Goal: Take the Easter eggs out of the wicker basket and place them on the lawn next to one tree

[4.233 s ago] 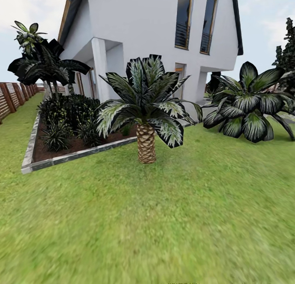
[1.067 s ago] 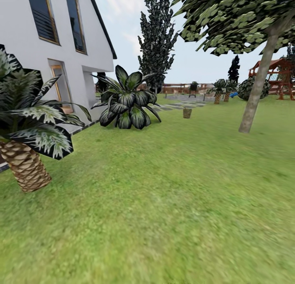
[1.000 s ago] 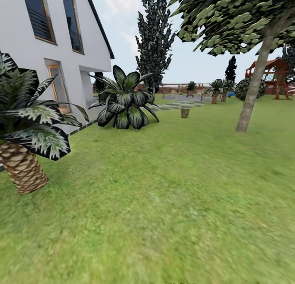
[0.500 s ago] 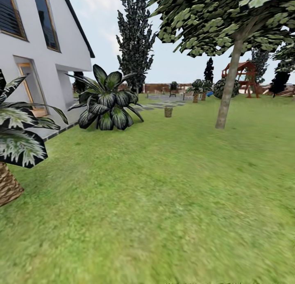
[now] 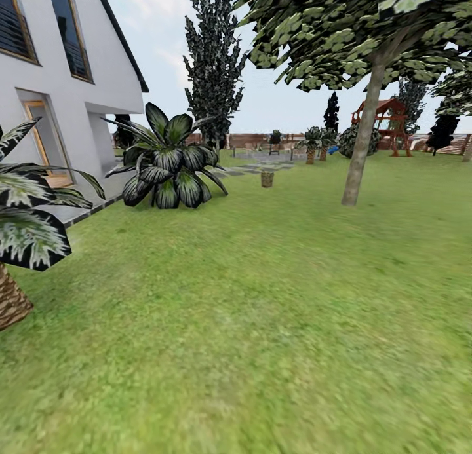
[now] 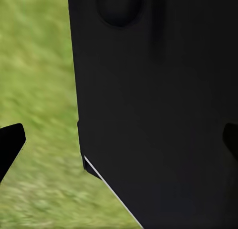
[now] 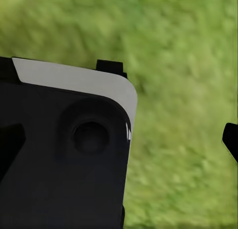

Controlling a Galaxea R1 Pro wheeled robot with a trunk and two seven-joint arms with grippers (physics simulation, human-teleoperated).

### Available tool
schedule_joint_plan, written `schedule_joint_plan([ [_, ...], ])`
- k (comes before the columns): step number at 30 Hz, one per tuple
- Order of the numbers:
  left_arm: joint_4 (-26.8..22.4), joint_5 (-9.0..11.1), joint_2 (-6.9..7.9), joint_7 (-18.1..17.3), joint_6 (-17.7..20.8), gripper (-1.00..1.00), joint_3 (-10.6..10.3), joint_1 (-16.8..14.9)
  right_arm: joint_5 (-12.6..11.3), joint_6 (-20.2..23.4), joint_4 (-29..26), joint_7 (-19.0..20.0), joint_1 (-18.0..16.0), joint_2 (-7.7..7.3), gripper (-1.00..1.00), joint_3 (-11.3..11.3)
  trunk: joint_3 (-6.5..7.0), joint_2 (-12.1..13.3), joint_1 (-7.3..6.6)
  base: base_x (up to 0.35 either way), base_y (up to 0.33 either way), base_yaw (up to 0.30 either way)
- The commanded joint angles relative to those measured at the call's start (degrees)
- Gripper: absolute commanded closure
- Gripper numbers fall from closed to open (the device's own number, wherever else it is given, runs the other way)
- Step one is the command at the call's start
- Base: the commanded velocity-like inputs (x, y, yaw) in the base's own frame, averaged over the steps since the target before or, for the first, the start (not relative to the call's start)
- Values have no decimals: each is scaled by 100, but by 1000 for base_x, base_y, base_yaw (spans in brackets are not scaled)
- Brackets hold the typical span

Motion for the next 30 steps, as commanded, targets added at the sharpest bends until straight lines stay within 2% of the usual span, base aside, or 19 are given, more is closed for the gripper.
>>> schedule_joint_plan([
  [1,-14,-9,10,7,-8,-100,-1,2,55,-18,7,-1,-4,-1,-100,11,-5,-2,2,226,-24,0],
  [14,-36,-16,82,7,-16,-100,-9,2,80,-37,22,23,-4,39,-100,61,-4,-2,2,303,-37,-6],
  [30,-36,-16,85,7,-16,-100,-9,4,73,-38,24,30,-4,36,-100,57,21,-2,2,312,-74,-230],
])
